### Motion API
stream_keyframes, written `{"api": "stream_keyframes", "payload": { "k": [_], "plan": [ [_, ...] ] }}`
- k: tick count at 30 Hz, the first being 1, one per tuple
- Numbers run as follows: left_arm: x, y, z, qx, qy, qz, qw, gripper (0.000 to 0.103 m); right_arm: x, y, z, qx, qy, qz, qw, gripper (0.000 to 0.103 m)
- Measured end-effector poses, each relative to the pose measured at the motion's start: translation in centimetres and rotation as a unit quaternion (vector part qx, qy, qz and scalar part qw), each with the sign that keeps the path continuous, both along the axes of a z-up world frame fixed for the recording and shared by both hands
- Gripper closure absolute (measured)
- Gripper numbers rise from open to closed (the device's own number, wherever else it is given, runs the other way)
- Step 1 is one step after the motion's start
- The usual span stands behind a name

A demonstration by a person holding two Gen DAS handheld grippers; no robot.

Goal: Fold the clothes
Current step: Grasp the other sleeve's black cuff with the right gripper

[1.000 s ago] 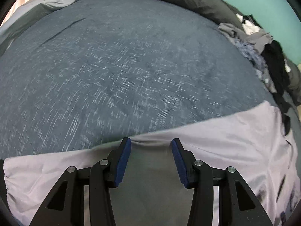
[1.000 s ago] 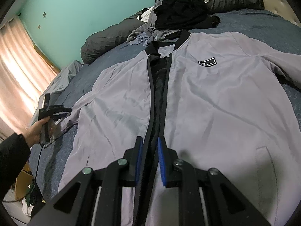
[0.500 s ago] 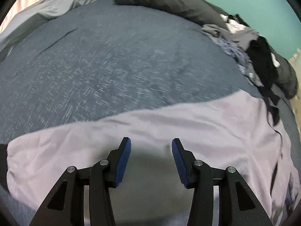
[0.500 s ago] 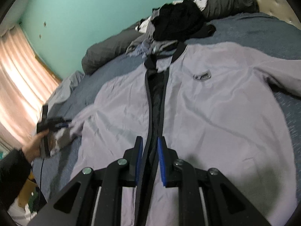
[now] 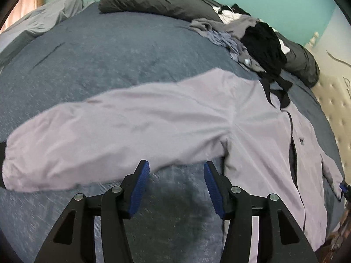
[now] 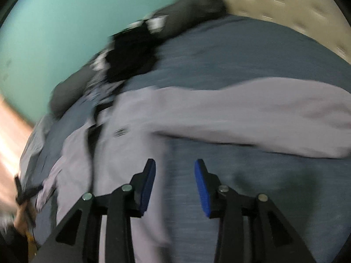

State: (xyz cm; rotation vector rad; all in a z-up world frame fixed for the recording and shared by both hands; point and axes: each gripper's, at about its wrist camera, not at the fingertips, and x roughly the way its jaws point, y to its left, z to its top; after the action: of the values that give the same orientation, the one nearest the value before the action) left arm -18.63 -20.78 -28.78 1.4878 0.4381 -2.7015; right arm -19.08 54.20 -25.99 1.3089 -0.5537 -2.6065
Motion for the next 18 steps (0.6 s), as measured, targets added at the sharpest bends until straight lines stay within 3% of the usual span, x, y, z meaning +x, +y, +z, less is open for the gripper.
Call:
{"api": "stream_keyframes", "payload": {
  "k": [5,10,12,14,18],
  "plan": [
    [0.7,1.9,-0.7,0.003,-0.005,-0.014,0.9999,0.046,0.9,10.5,-0.1,0.047,-0.022,-0.096,0.994,0.064],
    [1.1,3.2,-1.1,0.003,-0.009,-0.017,0.9998,0.045,2.1,18.2,-1.0,0.034,-0.036,-0.185,0.982,0.060],
    [1.1,3.5,-1.0,0.002,-0.010,-0.018,0.9998,0.045,2.5,20.1,-1.2,0.020,-0.036,-0.208,0.977,0.058],
    [1.1,3.7,-1.0,0.001,-0.011,-0.020,0.9998,0.044,2.7,21.6,-1.6,0.014,-0.036,-0.228,0.973,0.049],
    [1.2,4.1,-0.9,0.001,-0.013,-0.021,0.9997,0.043,2.3,22.2,-2.6,0.005,-0.041,-0.229,0.973,0.048]
  ]
}}
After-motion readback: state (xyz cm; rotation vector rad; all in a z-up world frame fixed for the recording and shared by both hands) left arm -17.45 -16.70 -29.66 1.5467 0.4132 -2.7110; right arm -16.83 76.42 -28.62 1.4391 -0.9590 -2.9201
